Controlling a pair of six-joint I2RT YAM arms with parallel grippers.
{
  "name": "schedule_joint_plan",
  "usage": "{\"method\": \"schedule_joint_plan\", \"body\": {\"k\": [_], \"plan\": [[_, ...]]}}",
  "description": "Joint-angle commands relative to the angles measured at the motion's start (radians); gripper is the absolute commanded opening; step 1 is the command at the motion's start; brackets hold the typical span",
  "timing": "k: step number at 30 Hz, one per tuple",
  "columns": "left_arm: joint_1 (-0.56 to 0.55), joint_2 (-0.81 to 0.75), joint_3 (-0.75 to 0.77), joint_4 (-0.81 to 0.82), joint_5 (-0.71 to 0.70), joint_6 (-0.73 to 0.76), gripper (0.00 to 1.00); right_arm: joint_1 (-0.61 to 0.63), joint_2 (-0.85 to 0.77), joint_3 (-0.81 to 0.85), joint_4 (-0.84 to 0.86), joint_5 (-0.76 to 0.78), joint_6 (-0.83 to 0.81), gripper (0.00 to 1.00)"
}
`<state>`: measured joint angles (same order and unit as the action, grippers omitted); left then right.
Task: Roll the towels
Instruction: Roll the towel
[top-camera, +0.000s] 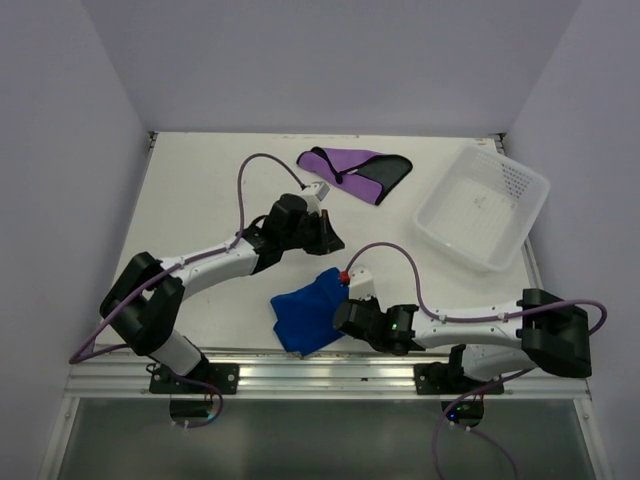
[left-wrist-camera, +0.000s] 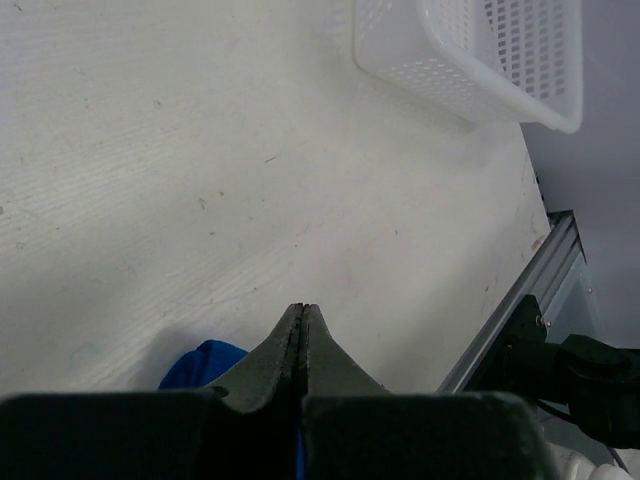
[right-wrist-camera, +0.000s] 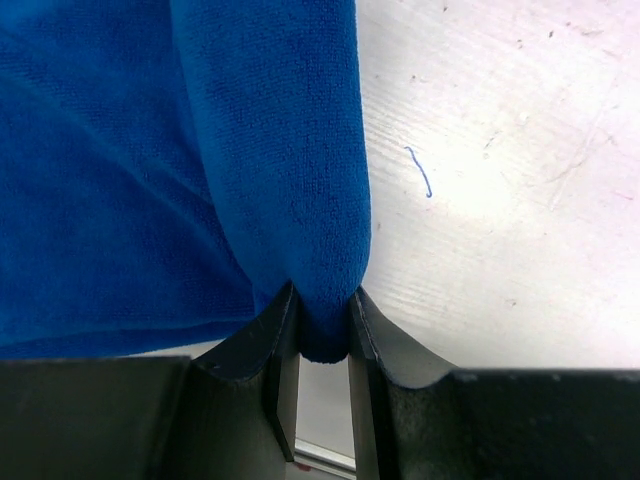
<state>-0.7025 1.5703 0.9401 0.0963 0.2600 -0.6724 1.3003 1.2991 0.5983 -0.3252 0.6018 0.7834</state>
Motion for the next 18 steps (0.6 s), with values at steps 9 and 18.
{"method": "schedule_joint_plan", "body": {"k": [9,18], "plan": [[-0.021,-0.007,0.0,0.071,0.082,-0.087,0.0,0.097,0.078,0.104,-0.089,0.282,0.036,0.0],[-0.086,0.071,-0.026,0.134,0.096,-0.125,0.0,0.152,0.178,0.173,-0.178,0.343,0.094,0.0]]}}
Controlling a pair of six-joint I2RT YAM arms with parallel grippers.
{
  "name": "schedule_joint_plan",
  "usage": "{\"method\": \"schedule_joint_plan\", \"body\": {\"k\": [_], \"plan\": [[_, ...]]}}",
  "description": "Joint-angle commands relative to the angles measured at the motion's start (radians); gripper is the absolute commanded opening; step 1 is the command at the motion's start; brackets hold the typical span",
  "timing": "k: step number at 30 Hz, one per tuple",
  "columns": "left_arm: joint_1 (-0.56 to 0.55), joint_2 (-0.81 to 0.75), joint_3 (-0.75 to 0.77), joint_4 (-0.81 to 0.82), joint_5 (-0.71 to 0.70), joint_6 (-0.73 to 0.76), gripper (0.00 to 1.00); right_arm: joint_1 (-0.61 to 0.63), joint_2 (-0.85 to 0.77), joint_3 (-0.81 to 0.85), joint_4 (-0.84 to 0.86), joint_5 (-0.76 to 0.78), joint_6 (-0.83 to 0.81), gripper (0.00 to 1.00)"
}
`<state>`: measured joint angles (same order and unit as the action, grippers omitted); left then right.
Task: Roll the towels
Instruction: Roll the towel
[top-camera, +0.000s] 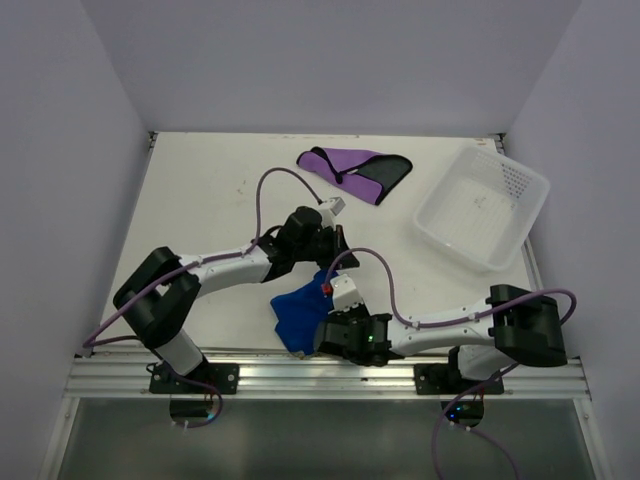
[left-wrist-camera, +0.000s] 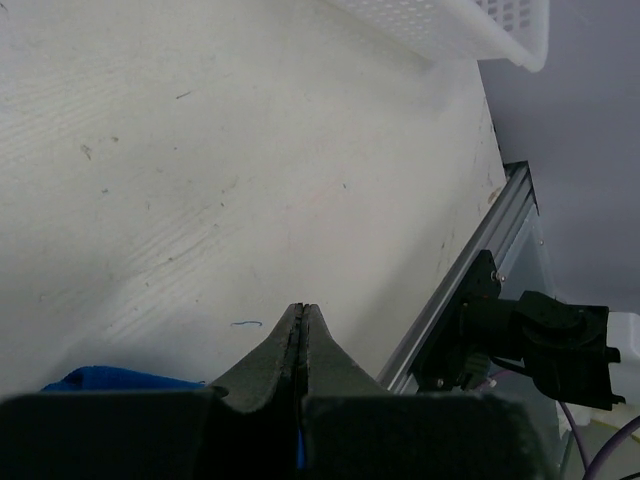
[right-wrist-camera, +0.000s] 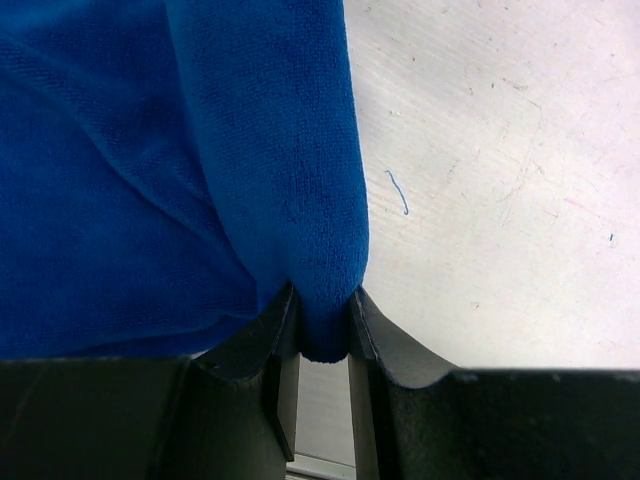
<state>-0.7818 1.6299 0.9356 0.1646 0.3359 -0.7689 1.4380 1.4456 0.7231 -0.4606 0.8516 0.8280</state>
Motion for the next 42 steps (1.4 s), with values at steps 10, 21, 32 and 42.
{"method": "schedule_joint_plan", "body": {"k": [10,21,32,42], "plan": [[-0.043,0.038,-0.054,0.079,-0.003,-0.049,0.0,0.059,0.153,0.151,-0.186,0.173,0.094,0.0],[-0.057,0.036,-0.064,0.067,-0.028,-0.061,0.0,0.114,0.377,0.326,-0.44,0.253,0.235,0.0],[-0.07,0.022,-0.182,0.128,-0.029,-0.101,0.0,0.139,0.496,0.429,-0.57,0.277,0.252,0.0],[-0.077,0.027,-0.261,0.161,-0.055,-0.132,0.0,0.147,0.565,0.478,-0.593,0.254,0.235,0.0]]}}
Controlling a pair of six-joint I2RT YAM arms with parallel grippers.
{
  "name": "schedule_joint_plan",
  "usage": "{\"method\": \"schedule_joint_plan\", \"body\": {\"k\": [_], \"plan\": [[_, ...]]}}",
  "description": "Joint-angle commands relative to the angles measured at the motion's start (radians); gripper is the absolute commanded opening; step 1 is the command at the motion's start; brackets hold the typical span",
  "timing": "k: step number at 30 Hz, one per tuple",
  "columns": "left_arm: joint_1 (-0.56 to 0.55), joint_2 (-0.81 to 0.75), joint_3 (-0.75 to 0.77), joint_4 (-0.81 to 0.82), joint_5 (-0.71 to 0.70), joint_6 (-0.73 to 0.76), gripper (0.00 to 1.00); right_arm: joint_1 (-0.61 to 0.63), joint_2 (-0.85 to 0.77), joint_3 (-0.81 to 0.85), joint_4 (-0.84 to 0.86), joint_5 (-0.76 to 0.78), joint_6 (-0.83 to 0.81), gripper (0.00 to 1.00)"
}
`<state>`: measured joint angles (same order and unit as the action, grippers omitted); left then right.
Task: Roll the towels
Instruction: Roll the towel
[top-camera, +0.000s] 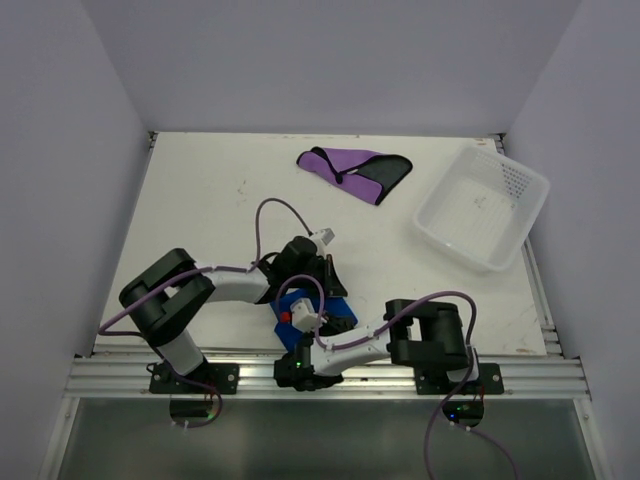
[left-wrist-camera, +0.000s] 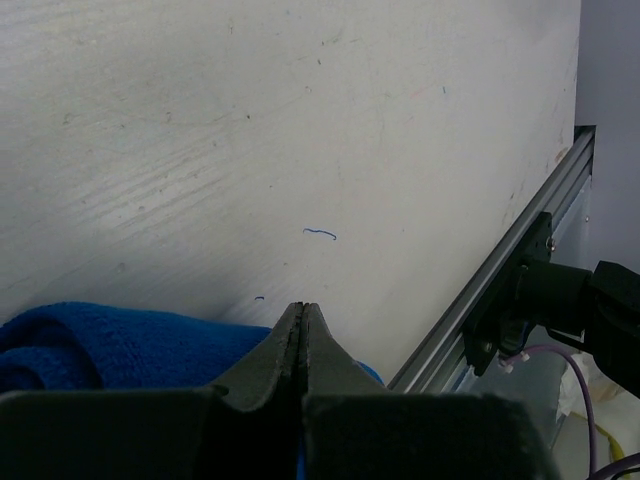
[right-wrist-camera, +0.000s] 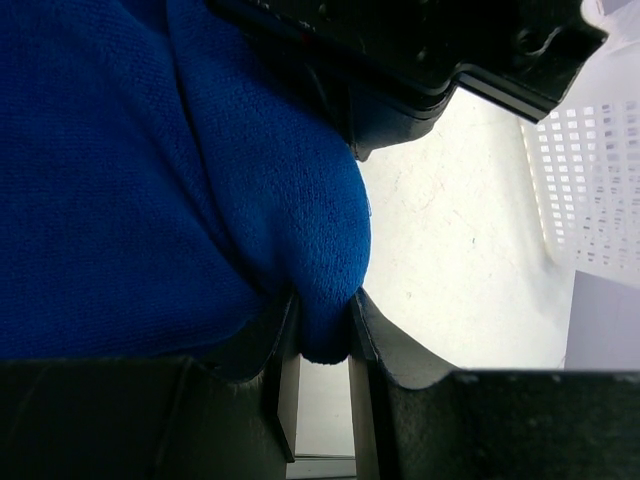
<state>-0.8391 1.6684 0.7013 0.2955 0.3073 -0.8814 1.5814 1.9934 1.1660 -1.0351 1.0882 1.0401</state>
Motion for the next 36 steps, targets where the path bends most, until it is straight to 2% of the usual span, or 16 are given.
{"method": "schedule_joint_plan", "body": {"k": [1,7,9,10,13,19,22,30,36], "plan": [[-0.02,-0.012,-0.032,0.03,-0.031,-0.024,0.0,0.005,0.022,0.037,-0.016,0.01,0.014,0.0],[-0.02,-0.016,-0.081,0.079,-0.051,-0.048,0.0,0.005,0.033,0.046,-0.02,-0.005,0.0,0.01],[-0.02,-0.018,-0.088,0.08,-0.066,-0.045,0.0,0.005,0.027,0.046,-0.02,-0.013,0.0,0.06],[-0.021,-0.013,-0.091,0.08,-0.076,-0.038,0.0,0.006,0.018,0.043,-0.019,-0.016,0.001,0.12],[-0.02,-0.001,-0.098,0.077,-0.094,-0.024,0.0,0.006,-0.007,0.029,0.0,-0.027,-0.011,0.23],[-0.022,0.019,-0.128,0.103,-0.114,-0.025,0.0,0.005,-0.033,0.027,-0.005,-0.033,-0.014,0.3],[-0.021,0.021,-0.137,0.1,-0.134,-0.027,0.0,0.006,-0.053,0.027,0.007,-0.053,-0.038,0.38],[-0.021,0.013,-0.149,0.097,-0.152,-0.028,0.0,0.008,-0.267,-0.046,0.11,-0.099,-0.087,0.42],[-0.021,0.01,-0.16,0.096,-0.162,-0.031,0.0,0.009,-0.347,-0.12,0.21,-0.177,-0.126,0.49]]}}
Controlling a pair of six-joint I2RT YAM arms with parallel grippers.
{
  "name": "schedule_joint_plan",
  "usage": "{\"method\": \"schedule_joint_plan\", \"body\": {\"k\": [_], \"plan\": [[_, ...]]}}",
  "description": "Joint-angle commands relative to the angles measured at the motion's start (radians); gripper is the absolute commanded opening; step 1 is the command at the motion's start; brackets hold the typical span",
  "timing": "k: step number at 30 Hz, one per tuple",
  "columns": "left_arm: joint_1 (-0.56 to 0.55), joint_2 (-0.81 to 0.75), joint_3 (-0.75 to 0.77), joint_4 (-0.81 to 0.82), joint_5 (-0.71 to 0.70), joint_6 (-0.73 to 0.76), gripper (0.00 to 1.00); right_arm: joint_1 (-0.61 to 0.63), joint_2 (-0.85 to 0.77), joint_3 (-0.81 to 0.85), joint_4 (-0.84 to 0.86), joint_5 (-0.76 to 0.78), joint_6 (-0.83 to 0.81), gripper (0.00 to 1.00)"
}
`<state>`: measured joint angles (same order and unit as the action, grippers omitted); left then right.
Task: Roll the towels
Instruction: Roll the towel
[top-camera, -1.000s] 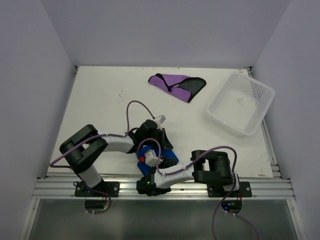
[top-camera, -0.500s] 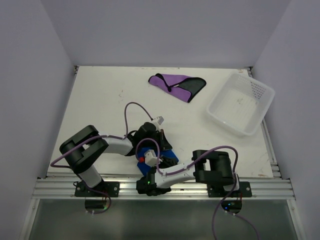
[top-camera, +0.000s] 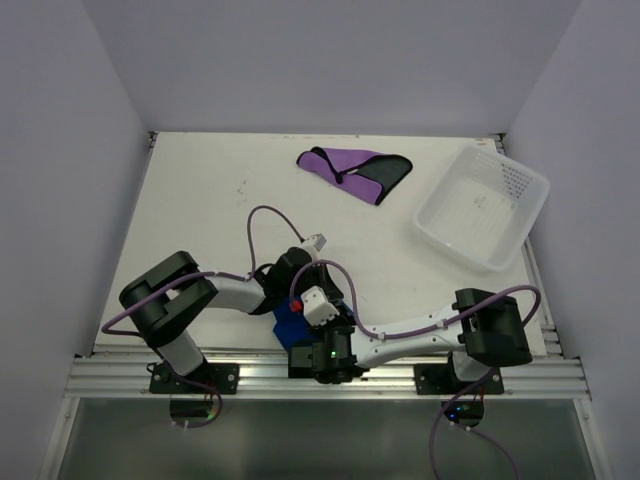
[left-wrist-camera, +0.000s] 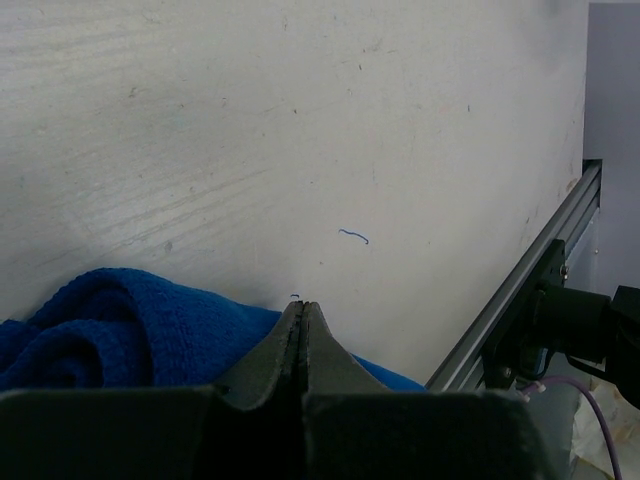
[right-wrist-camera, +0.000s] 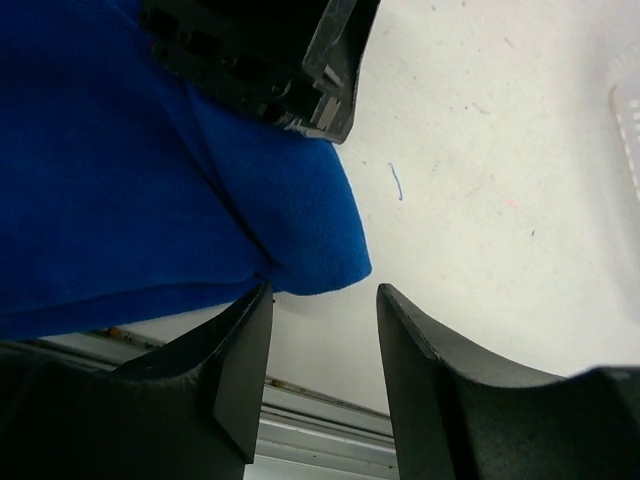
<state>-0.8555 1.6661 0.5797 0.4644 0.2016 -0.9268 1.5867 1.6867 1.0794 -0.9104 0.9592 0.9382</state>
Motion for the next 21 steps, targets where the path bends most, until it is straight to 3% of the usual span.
{"method": "schedule_joint_plan", "body": {"k": [1,7,13,21], "plan": [[-0.005,0.009,-0.038,-0.075,-0.057,0.014,0.0,0.004,-0.056,-0.058,0.117,-0.057,-0.035,0.5],[-0.005,-0.017,-0.067,-0.078,-0.076,0.013,0.0,-0.005,-0.284,-0.257,0.396,-0.18,-0.068,0.49],[-0.005,-0.032,-0.093,-0.069,-0.08,0.008,0.0,-0.043,-0.484,-0.367,0.534,-0.224,-0.091,0.5],[-0.005,-0.058,-0.119,-0.061,-0.093,0.003,0.0,-0.276,-0.663,-0.547,0.754,-0.5,-0.046,0.52]]}}
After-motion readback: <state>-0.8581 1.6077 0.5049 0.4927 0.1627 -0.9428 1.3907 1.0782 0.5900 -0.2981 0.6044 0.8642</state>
